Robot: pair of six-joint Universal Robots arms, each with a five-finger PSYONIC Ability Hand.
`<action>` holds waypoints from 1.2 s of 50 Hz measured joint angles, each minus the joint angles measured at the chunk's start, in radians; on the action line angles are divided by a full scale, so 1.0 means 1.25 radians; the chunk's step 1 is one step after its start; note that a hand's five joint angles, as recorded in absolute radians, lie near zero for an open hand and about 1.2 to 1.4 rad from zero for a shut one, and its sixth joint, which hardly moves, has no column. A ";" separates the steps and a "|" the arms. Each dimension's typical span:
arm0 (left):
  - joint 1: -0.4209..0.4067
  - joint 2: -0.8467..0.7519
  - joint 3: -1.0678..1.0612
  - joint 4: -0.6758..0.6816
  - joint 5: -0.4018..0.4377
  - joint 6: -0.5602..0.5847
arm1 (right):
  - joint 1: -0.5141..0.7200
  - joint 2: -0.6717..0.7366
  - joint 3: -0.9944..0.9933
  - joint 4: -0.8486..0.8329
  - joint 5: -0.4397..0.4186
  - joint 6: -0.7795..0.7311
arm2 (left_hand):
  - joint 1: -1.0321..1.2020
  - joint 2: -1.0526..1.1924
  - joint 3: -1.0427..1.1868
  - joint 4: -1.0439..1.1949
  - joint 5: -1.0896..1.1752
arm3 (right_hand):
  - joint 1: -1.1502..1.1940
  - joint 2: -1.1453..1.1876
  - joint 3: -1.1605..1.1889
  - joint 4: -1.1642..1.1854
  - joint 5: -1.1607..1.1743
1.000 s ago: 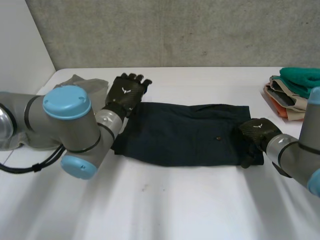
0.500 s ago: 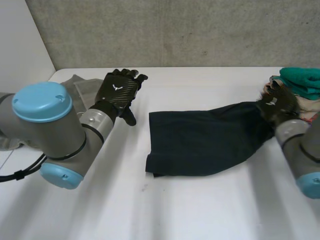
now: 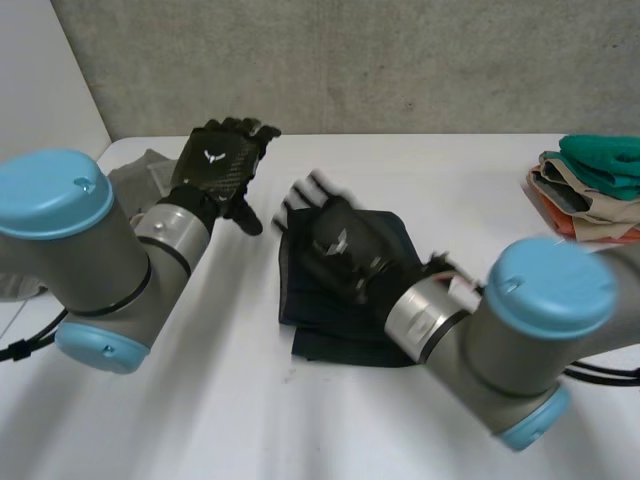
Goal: Fold the laundry.
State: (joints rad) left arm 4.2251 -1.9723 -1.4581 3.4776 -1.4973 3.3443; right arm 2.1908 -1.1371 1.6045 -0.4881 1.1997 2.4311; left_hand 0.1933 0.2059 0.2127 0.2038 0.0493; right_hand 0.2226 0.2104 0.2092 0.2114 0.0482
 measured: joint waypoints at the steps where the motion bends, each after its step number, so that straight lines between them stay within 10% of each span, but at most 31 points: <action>1: -0.002 0.000 0.011 -0.001 0.000 -0.007 | -0.012 -0.021 -0.002 0.004 0.019 0.080 | 0.000 0.000 0.000 0.000 0.000 | 0.000 0.000 0.000 0.000 0.000; 10: -0.072 -0.036 0.118 -0.041 0.000 -0.071 | -0.134 -0.070 -0.074 0.174 0.128 0.480 | 0.000 0.000 0.000 0.000 0.000 | 0.000 0.001 0.000 0.000 0.000; 33: -0.158 -0.344 0.274 -0.319 -0.231 0.094 | -0.177 0.289 -0.358 0.483 0.106 0.291 | -0.008 -0.015 0.000 0.000 0.000 | -0.013 0.001 0.000 0.000 0.000; 49: -0.129 -0.159 0.276 -0.303 -0.072 0.081 | -0.164 0.032 -0.165 0.341 0.192 0.212 | -0.018 -0.020 0.000 0.000 0.000 | -0.017 0.001 0.000 0.000 -0.001; 60: -0.080 -0.110 0.334 -0.319 0.272 -0.006 | -0.070 -0.074 0.173 0.133 0.185 0.218 | -0.018 -0.020 0.000 0.000 0.000 | -0.017 0.001 0.000 0.000 -0.001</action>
State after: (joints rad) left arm 4.1245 -2.1099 -1.0407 3.0792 -1.1578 3.3366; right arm 2.1031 -1.2301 1.8212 -0.3217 1.4308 2.7042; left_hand 0.1704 0.1808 0.2127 0.2039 0.0491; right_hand 0.2016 0.2115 0.2092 0.2113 0.0475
